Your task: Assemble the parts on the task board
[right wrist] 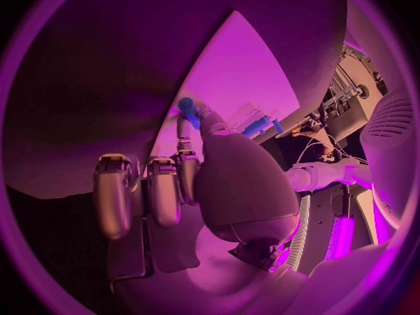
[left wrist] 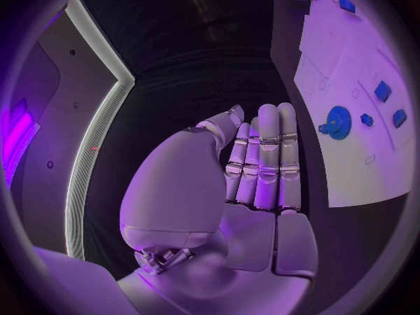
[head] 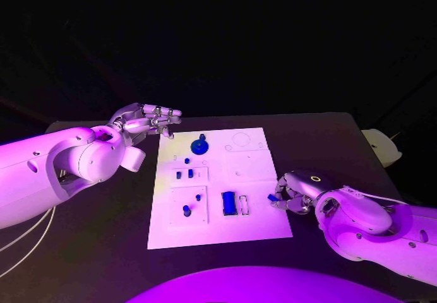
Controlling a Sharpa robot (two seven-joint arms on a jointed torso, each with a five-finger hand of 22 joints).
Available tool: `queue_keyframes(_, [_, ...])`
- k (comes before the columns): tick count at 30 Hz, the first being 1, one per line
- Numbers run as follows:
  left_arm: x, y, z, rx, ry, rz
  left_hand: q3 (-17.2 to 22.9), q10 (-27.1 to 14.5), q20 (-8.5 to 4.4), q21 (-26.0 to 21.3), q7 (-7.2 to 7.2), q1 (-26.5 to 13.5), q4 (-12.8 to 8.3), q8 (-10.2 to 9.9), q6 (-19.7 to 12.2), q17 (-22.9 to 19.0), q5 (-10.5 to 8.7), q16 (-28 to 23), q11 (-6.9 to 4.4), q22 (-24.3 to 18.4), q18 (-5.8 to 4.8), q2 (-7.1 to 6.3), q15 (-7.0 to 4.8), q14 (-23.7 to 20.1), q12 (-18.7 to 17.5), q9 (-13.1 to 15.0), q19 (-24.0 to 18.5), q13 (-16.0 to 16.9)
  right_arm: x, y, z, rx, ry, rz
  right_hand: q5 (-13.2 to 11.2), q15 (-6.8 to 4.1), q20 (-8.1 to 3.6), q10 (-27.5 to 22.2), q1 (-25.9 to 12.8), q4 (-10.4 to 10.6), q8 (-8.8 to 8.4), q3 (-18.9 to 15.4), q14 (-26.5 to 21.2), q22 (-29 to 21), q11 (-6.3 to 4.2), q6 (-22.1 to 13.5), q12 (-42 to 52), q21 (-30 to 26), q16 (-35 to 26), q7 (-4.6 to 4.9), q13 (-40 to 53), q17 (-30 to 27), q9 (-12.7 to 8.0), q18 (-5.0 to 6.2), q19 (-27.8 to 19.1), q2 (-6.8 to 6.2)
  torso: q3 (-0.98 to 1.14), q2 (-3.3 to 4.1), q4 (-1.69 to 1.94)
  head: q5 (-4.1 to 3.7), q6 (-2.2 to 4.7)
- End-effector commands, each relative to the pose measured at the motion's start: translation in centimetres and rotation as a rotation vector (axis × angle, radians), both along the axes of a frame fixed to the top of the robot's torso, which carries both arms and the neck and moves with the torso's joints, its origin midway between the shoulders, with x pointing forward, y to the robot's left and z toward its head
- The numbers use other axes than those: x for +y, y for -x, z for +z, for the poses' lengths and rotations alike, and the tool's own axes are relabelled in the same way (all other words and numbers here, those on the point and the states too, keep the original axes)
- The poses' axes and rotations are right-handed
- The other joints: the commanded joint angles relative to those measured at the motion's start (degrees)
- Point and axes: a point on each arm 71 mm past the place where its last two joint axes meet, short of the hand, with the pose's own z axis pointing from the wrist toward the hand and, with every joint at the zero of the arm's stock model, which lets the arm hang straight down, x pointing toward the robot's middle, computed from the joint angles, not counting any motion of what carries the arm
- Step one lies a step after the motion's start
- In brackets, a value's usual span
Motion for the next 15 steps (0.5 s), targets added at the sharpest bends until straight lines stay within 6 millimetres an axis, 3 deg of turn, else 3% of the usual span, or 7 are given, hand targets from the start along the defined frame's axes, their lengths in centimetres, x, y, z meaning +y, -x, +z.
queue_keyframes(1, [-0.22, 0.08, 0.05, 0.001, 0.011, -0.018, 0.01, -0.39, 0.23, -0.32, -0.03, -0.4, 0.21, 0.01, -0.57, -0.07, 0.04, -0.3, 0.01, -0.08, 0.29, -0.03, 0.34, -0.17, 0.29, 0.04, 0.31, 0.07, -0.17, 0.26, -0.76, 0.041, 0.045, 0.008, 0.77, 0.01, -0.16, 0.04, 5.82, -0.25, 0.15, 4.27, 5.19, 13.79, -0.34, 0.0, -0.2, 0.0, 0.13, -0.18, 4.69, 10.9, 0.49, -0.72, 4.26, 5.04, 0.01, -0.01, 0.0, -0.04, -0.04])
queue_keyframes(2, [-0.22, 0.08, 0.05, 0.001, 0.011, -0.018, 0.01, -0.39, 0.23, -0.32, -0.03, -0.4, 0.21, 0.01, -0.57, -0.07, 0.04, -0.3, 0.01, -0.08, 0.29, -0.03, 0.34, -0.17, 0.29, 0.04, 0.31, 0.07, -0.15, 0.27, -0.76, 0.041, 0.044, 0.009, 0.94, 0.13, -0.03, 0.09, 4.95, -0.09, 0.19, 7.33, 5.19, 13.78, -0.43, 0.18, -0.23, 0.0, 0.13, 0.02, 4.7, 10.91, 0.67, -0.72, 4.26, 4.13, 0.01, -0.01, 0.0, -0.04, -0.04])
queue_keyframes(3, [-0.21, 0.08, 0.05, 0.001, 0.01, -0.018, 0.01, -0.39, 0.23, -0.32, -0.03, -0.39, 0.2, 0.01, -0.57, -0.07, 0.04, -0.3, 0.01, -0.08, 0.29, -0.03, 0.34, -0.18, 0.3, 0.04, 0.31, 0.07, -0.13, 0.28, -0.75, 0.041, 0.044, 0.009, 0.97, 0.15, -0.01, 0.1, 4.8, -0.06, 0.19, 7.85, 5.19, 13.78, -0.44, 0.21, -0.24, 0.0, 0.13, 0.06, 4.71, 10.91, 0.7, -0.72, 4.26, 3.97, 0.01, 0.01, 0.0, -0.03, -0.09])
queue_keyframes(4, [-0.21, 0.08, 0.05, 0.001, 0.01, -0.018, 0.04, -0.41, 0.23, -0.34, -0.04, -0.34, 0.18, 0.01, -0.58, -0.07, 0.05, -0.3, 0.01, -0.09, 0.3, 0.0, 0.33, -0.18, 0.31, 0.04, 0.31, 0.07, -0.11, 0.29, -0.73, 0.04, 0.043, 0.009, 0.56, 0.38, 0.26, 0.26, 1.55, 0.15, 0.33, 14.34, 5.2, 13.8, -0.13, 0.38, -0.21, 0.08, 0.15, -0.23, 4.82, 10.97, 1.28, -0.77, 4.28, 0.8, 0.01, 0.01, 0.0, -0.03, -0.09])
queue_keyframes(9, [-0.2, 0.1, 0.05, 0.002, 0.01, -0.018, 0.1, -0.47, 0.21, -0.37, -0.05, -0.1, 0.02, 0.03, -0.6, -0.08, 0.05, -0.31, -0.01, -0.12, 0.32, 0.0, 0.3, -0.21, 0.39, 0.04, 0.34, 0.08, 0.03, 0.32, -0.53, 0.024, 0.025, 0.005, 0.46, 0.39, 0.28, 0.34, -0.07, -0.33, 0.5, 17.67, 5.2, 13.8, -0.07, 0.38, -0.22, 0.08, 0.15, -0.24, 4.87, 10.97, 1.73, -0.77, 4.28, -0.54, 0.01, -0.02, -0.03, 0.02, -0.08])
queue_keyframes(10, [-0.2, 0.1, 0.05, 0.002, 0.01, -0.018, 0.1, -0.47, 0.21, -0.37, -0.05, -0.1, 0.02, 0.03, -0.6, -0.08, 0.05, -0.31, -0.01, -0.12, 0.32, 0.0, 0.3, -0.21, 0.39, 0.04, 0.34, 0.08, 0.05, 0.33, -0.46, 0.018, 0.018, 0.002, 0.39, 0.24, 0.11, 0.48, -3.73, -2.43, 1.06, 25.33, 5.19, 13.78, -0.12, 0.22, -0.28, 0.03, 0.1, -0.05, 4.95, 10.91, 3.04, -0.71, 4.26, -3.14, 0.02, -0.01, -0.01, 0.05, -0.08])
queue_keyframes(15, [-0.2, 0.12, 0.03, 0.005, 0.009, -0.019, 0.1, -0.47, 0.21, -0.37, -0.05, -0.1, 0.02, 0.03, -0.6, -0.08, 0.05, -0.31, -0.01, -0.12, 0.32, 0.0, 0.3, -0.21, 0.39, 0.04, 0.34, 0.08, 0.3, 0.46, 0.07, -0.017, -0.026, -0.01, 0.21, 0.15, 0.15, 0.62, -5.07, -2.85, 1.3, 26.41, 5.21, 13.85, -0.08, 0.19, -0.09, 0.27, 0.14, -0.11, 5.13, 10.98, 3.46, -0.77, 4.35, -3.67, 0.02, -0.03, 0.0, 0.15, -0.03])
